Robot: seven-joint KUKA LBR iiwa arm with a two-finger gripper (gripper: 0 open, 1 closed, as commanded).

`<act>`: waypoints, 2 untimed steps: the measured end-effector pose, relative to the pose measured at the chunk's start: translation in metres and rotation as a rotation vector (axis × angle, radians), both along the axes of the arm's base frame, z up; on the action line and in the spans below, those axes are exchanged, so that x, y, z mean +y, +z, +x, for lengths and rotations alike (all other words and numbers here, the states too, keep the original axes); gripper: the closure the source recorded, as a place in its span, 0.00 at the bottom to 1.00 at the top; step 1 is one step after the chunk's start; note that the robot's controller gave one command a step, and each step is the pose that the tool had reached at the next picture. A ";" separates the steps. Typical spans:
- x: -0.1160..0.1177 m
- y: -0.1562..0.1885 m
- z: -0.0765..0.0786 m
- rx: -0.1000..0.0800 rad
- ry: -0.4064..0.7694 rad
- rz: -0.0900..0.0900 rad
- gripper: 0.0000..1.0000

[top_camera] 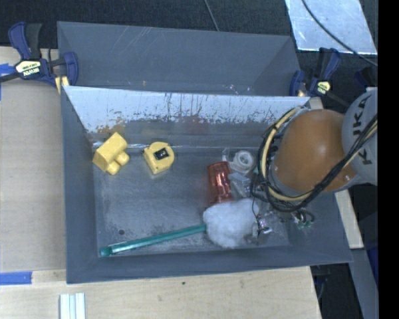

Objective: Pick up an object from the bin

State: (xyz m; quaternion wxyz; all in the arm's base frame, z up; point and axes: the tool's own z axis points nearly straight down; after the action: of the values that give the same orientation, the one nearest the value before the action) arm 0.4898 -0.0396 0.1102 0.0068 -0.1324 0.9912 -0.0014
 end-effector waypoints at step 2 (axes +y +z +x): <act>0.042 -0.040 -0.002 -0.010 0.059 -0.005 0.00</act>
Offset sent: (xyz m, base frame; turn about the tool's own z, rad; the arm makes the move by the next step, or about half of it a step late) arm -0.0023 0.0435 -0.0402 -0.0619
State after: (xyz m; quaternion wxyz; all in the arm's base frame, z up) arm 0.4881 0.0023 0.0700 0.0113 -0.1614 0.9868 -0.0045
